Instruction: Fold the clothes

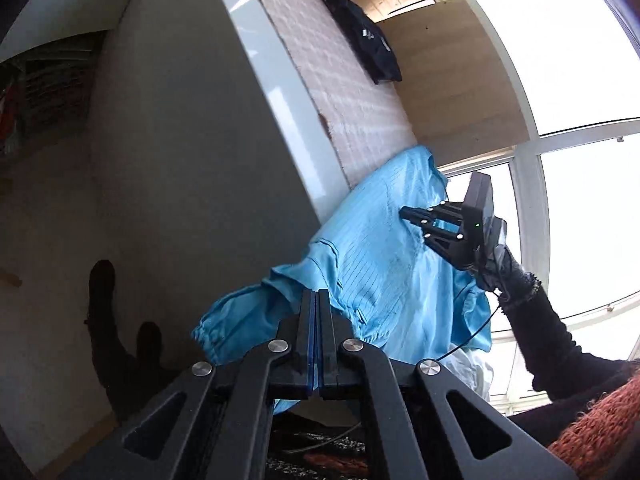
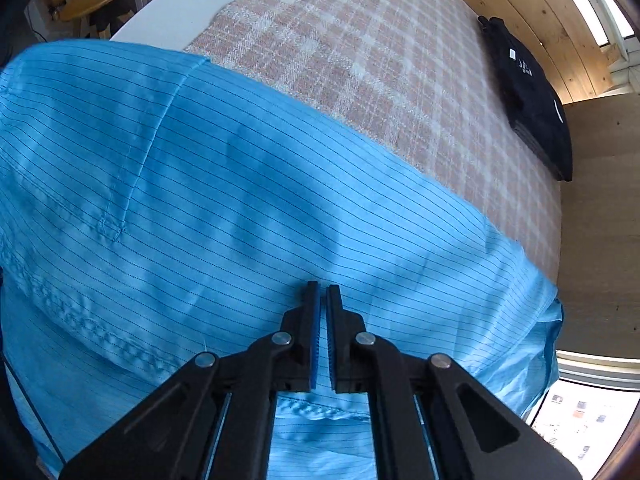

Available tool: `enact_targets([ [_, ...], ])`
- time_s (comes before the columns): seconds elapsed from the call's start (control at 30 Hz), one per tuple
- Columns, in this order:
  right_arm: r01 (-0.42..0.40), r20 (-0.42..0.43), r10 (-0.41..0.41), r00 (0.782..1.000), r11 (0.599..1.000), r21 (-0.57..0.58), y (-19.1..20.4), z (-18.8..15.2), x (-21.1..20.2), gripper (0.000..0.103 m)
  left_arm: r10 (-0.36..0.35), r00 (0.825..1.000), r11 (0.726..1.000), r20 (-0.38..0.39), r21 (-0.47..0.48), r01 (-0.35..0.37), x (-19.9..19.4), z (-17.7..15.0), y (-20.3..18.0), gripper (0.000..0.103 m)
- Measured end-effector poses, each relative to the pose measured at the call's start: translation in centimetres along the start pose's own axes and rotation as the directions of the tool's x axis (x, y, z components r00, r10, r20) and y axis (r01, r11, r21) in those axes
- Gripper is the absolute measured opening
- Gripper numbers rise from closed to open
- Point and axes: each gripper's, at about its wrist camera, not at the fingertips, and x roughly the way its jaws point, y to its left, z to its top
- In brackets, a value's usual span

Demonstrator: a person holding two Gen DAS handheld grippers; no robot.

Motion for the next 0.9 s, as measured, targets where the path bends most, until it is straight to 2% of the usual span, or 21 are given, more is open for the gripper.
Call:
enact_targets([
  [0.03,-0.001,0.000,0.001,1.000,1.000,0.004,0.1,0.0,0.0,0.005,0.092,0.996,0.995,-0.012,0.045,-0.091,0.6,-0.6,0.1,0.000],
  [0.07,-0.003,0.000,0.003,1.000,1.000,0.012,0.1,0.0,-0.1,0.005,0.197,0.980,0.975,-0.024,0.112,-0.193,1.3,-1.1,0.1,0.000],
  [0.1,-0.003,0.001,0.003,1.000,1.000,0.018,0.2,0.0,-0.1,0.005,0.255,0.966,0.956,-0.043,0.163,-0.245,1.7,-1.3,0.4,0.000],
  [0.13,-0.002,0.002,0.002,1.000,1.000,0.023,0.3,0.0,-0.1,0.005,0.256,0.965,0.951,-0.056,0.193,-0.241,1.9,-1.0,0.7,0.000],
  [0.23,0.009,0.001,-0.009,1.000,0.999,0.030,0.8,0.0,-0.2,0.005,0.197,0.976,0.938,-0.088,0.307,-0.162,3.1,1.2,0.6,0.000],
  [0.27,0.017,-0.001,-0.017,1.000,0.999,0.027,1.1,0.1,-0.2,0.005,0.180,0.979,0.920,-0.097,0.368,-0.132,3.8,2.1,-0.1,0.001],
  [0.37,0.035,-0.003,-0.035,0.999,0.999,0.015,1.8,0.2,-0.3,0.005,0.138,0.981,0.841,-0.140,0.539,-0.041,6.0,4.3,-2.2,0.021],
  [0.4,0.036,-0.004,-0.036,0.999,0.999,0.018,1.9,0.2,-0.4,0.005,0.134,0.979,0.813,-0.155,0.582,-0.019,6.7,4.8,-2.9,0.024],
  [0.5,0.015,-0.003,-0.015,1.000,0.998,0.056,1.9,0.1,-0.4,0.005,0.130,0.965,0.733,-0.228,0.677,0.062,8.1,5.7,-4.0,0.031],
  [0.57,0.016,-0.001,-0.015,1.000,0.998,0.058,2.1,0.1,-0.5,0.005,0.122,0.947,0.687,-0.298,0.714,0.136,8.2,5.7,-4.1,0.036],
  [0.6,0.021,-0.001,-0.021,1.000,0.998,0.054,2.1,0.0,-0.4,0.005,0.128,0.939,0.670,-0.319,0.726,0.155,8.6,5.7,-4.0,0.039],
  [0.7,0.032,-0.007,-0.031,0.999,0.998,0.048,2.3,0.0,-0.4,0.005,0.155,0.918,0.628,-0.365,0.754,0.193,10.0,5.9,-3.7,0.040],
  [0.77,0.029,-0.011,-0.028,1.000,0.998,0.049,2.5,0.1,-0.4,0.005,0.134,0.908,0.622,-0.396,0.747,0.234,10.7,6.1,-3.4,0.040],
  [0.83,0.022,-0.015,-0.021,1.000,0.998,0.052,2.6,0.1,-0.4,0.005,0.094,0.895,0.641,-0.437,0.714,0.282,12.1,6.1,-3.3,0.037],
  [0.87,0.020,-0.017,-0.019,1.000,0.998,0.052,2.8,0.2,-0.4,0.005,0.078,0.885,0.652,-0.459,0.695,0.303,12.6,6.0,-3.3,0.021],
  [0.9,0.020,-0.019,-0.019,1.000,0.999,0.050,2.9,0.2,-0.4,0.005,0.076,0.882,0.657,-0.465,0.689,0.306,12.7,5.9,-3.3,0.002],
])
